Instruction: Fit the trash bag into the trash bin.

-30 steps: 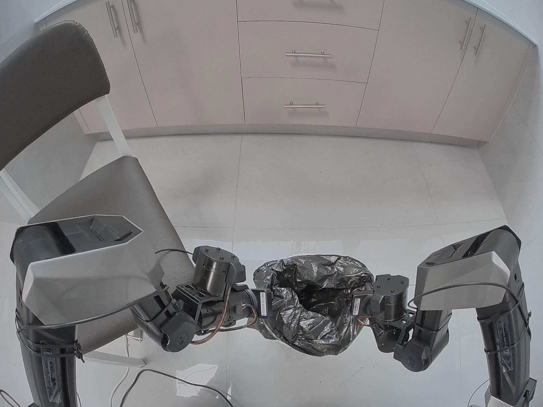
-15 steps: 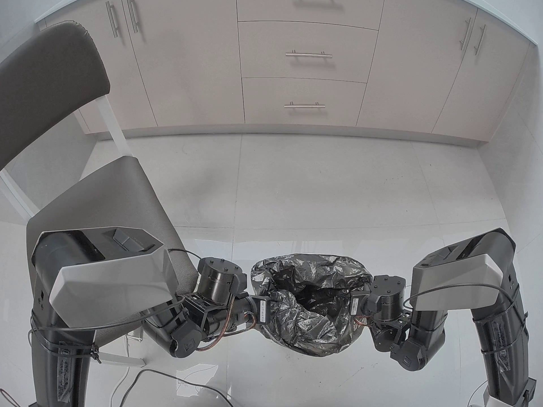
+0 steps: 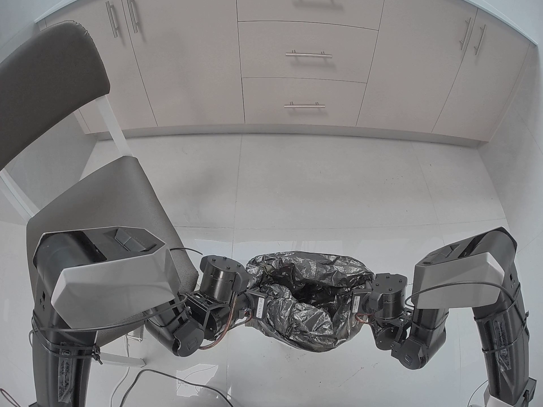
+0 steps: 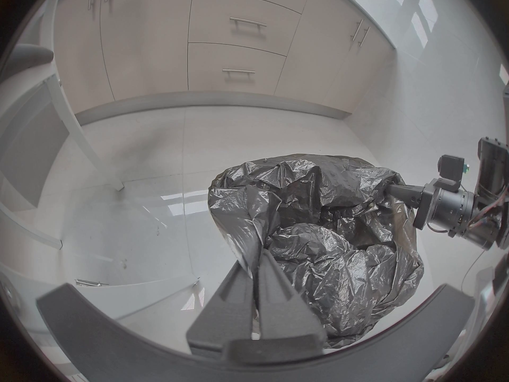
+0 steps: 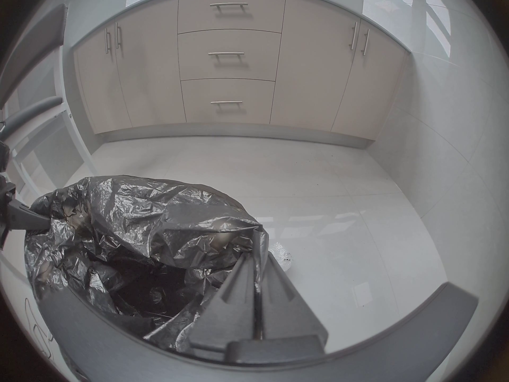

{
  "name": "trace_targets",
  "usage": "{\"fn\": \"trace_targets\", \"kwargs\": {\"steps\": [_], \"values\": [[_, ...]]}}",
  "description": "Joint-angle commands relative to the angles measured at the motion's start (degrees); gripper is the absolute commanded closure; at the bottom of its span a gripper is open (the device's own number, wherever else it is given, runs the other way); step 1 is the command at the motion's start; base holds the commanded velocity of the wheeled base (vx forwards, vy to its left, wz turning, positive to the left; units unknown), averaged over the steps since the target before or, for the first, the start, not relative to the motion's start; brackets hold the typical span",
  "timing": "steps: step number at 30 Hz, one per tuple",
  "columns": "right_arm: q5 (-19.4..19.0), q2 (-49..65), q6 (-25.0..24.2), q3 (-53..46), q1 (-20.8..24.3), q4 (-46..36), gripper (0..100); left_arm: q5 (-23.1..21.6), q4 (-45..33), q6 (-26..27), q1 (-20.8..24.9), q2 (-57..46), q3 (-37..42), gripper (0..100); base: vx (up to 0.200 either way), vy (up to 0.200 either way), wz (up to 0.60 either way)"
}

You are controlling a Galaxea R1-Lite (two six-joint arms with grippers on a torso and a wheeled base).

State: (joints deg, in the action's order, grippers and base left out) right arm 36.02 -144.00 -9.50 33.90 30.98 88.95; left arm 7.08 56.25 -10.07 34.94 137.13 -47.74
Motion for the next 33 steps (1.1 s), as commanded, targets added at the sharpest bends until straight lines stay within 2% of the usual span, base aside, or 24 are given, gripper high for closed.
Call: {"fn": "trace_targets", "kwargs": {"steps": [1,5,16,21,25,33], "values": [[0.0,0.3,0.0,0.0,0.0,1.0,100,1.1,0.0,0.6,0.7,0.1,0.0,100,0.0,0.0,0.0],[0.0,0.4,0.0,0.0,0.0,1.0,100,1.9,0.0,0.8,1.4,0.1,0.3,100,0.0,0.0,0.0],[0.0,0.6,0.0,0.0,-0.2,1.0,100,9.7,-0.9,3.0,5.8,1.1,0.4,100,0.0,0.0,0.0],[0.0,0.6,0.0,0.0,-0.2,1.0,100,10.2,-2.4,3.7,6.4,1.0,0.1,100,0.0,0.0,0.0],[0.1,0.5,0.0,0.1,-0.1,1.0,100,10.5,-6.9,3.6,6.5,0.3,-0.3,100,0.0,0.0,0.0],[0.1,0.5,0.0,0.1,-0.2,1.0,100,13.5,-10.5,3.7,6.5,0.2,-2.1,100,0.0,0.0,0.0]]}}
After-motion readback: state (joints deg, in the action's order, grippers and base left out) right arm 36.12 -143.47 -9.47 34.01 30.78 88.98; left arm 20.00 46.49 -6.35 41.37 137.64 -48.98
